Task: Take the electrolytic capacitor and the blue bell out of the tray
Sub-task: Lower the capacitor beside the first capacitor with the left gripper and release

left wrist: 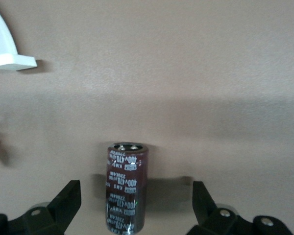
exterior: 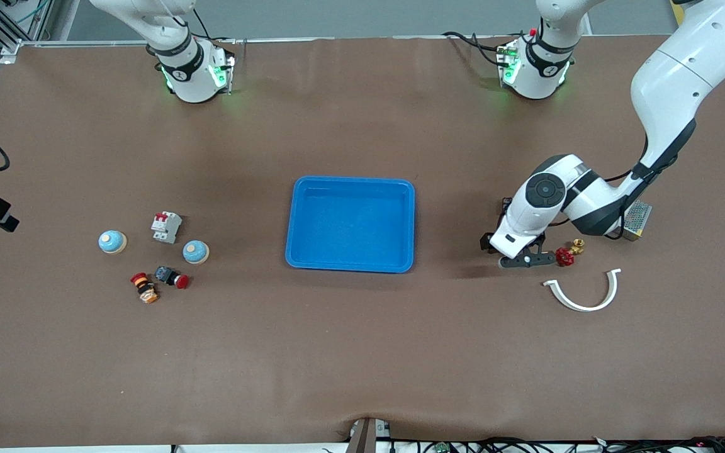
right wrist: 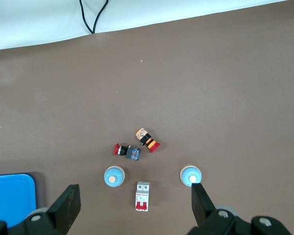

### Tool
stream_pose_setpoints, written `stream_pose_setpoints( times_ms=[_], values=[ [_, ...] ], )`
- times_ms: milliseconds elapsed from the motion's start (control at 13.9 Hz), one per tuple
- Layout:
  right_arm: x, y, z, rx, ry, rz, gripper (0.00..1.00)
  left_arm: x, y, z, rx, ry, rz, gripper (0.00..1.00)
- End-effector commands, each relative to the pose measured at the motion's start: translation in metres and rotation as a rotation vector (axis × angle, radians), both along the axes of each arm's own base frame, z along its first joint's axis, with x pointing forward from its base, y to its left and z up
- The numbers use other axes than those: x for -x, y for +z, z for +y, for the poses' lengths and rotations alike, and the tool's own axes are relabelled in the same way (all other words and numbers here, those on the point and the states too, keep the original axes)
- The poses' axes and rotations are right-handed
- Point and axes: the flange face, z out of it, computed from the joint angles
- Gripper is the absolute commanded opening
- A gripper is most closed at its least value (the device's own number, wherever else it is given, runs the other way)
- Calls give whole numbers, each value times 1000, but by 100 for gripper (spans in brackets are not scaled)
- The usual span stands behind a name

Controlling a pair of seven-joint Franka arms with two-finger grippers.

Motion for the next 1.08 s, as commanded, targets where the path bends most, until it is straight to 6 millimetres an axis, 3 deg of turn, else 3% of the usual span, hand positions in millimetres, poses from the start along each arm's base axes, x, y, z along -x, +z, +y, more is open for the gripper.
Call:
stream_pose_setpoints(
  times_ms=[0,288,576,1008],
  values=[
    [-4,6,-1,1,-9,-10,100,-4,10,10,-85,12,17,100],
    [-5,5,-2,0,-7,-10,100,-29,34,25,-82,40,83,100],
    [-5,5,-2,2,-3,-10,100,-68,90,36,-27,75,162,100],
    [-5,6,-4,2,-6,-12,100,-92,126,55,-4,90,170,100]
  ],
)
